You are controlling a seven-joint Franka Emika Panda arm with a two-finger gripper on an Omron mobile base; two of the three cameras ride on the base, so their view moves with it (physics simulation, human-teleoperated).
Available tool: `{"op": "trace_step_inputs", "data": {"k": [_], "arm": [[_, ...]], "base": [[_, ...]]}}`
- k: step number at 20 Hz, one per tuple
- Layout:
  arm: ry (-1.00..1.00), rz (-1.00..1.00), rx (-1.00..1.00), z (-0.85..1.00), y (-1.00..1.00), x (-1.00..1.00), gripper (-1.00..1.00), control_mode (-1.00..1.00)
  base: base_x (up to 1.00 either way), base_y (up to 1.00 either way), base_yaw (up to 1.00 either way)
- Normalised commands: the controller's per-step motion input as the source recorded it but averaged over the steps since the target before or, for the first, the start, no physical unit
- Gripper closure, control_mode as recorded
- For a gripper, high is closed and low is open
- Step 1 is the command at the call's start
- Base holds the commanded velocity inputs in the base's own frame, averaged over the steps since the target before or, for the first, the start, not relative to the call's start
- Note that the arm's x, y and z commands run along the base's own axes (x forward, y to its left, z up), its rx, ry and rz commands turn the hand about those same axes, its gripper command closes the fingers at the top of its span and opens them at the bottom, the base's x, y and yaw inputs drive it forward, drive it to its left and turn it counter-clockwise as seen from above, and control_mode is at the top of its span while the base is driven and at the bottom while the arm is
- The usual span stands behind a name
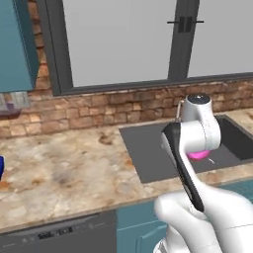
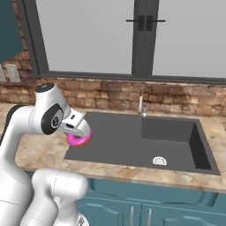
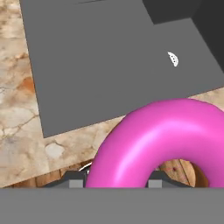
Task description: Move the dessert items from the plate to the tray.
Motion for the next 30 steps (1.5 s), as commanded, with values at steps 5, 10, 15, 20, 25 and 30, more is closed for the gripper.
{"op": "trace_step_inputs", "data": {"k": [5, 10, 15, 20, 25, 30], "arm": [[0.00, 0.00, 0.00, 0.00, 0.00, 0.00, 1.00, 1.00], [0.00, 0.00, 0.00, 0.00, 0.00, 0.00, 1.00, 1.00], [0.00, 0.00, 0.00, 0.00, 0.00, 0.00, 1.00, 1.00], [0.00, 0.00, 0.00, 0.00, 0.00, 0.00, 1.00, 1.00], [0.00, 0.00, 0.00, 0.00, 0.00, 0.00, 1.00, 1.00], [0.00, 0.00, 0.00, 0.00, 0.00, 0.00, 1.00, 1.00]], "base": [[0.00, 1.00, 0.00], [0.00, 0.98, 0.00], [0.00, 0.88, 0.00], [0.00, 0.71, 0.00], [0.04, 0.73, 0.00], [0.06, 0.70, 0.03]]}}
